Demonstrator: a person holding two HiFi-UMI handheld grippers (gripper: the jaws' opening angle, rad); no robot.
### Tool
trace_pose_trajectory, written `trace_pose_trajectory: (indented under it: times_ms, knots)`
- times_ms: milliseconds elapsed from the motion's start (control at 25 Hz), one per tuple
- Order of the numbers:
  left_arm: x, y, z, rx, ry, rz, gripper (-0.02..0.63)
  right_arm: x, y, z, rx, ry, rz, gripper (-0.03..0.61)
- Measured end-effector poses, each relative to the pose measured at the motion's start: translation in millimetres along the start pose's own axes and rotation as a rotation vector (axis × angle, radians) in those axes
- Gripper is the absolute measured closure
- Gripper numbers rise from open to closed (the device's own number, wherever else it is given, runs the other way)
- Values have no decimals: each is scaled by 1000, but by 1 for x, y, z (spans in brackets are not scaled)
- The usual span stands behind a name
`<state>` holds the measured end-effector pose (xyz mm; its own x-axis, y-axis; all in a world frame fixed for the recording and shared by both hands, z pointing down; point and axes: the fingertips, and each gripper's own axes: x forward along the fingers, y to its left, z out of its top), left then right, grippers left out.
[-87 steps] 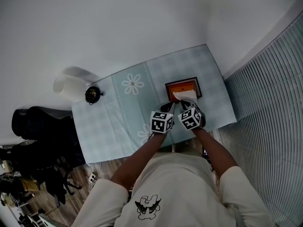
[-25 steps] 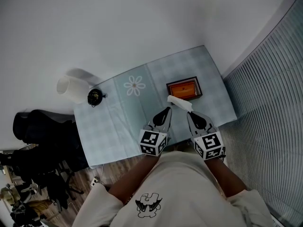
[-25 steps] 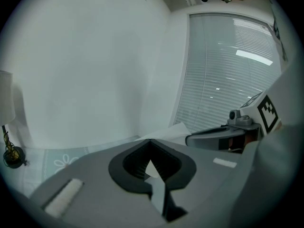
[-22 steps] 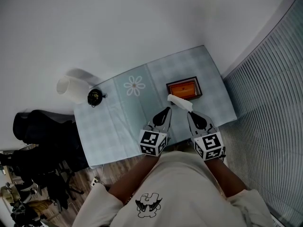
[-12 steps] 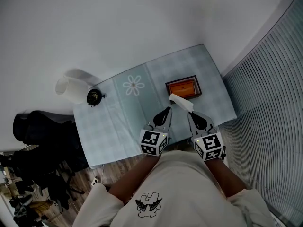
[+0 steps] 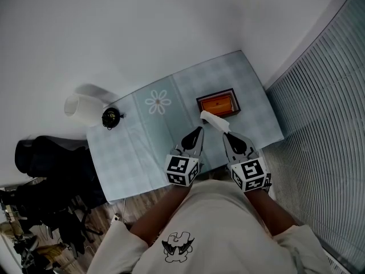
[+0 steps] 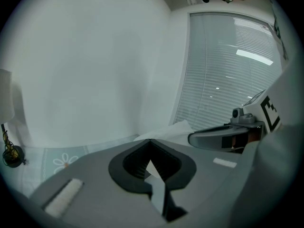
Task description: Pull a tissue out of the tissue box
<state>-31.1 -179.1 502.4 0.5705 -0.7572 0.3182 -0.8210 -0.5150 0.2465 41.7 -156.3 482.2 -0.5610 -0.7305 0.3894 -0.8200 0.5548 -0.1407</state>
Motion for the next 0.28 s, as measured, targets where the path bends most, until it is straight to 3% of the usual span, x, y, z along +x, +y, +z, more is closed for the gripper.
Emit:
trace_pose_trajectory:
  times_ms: [280]
  knots:
    - [1, -2, -6, -9, 9, -2, 606, 0, 0, -3, 6, -3, 3, 566]
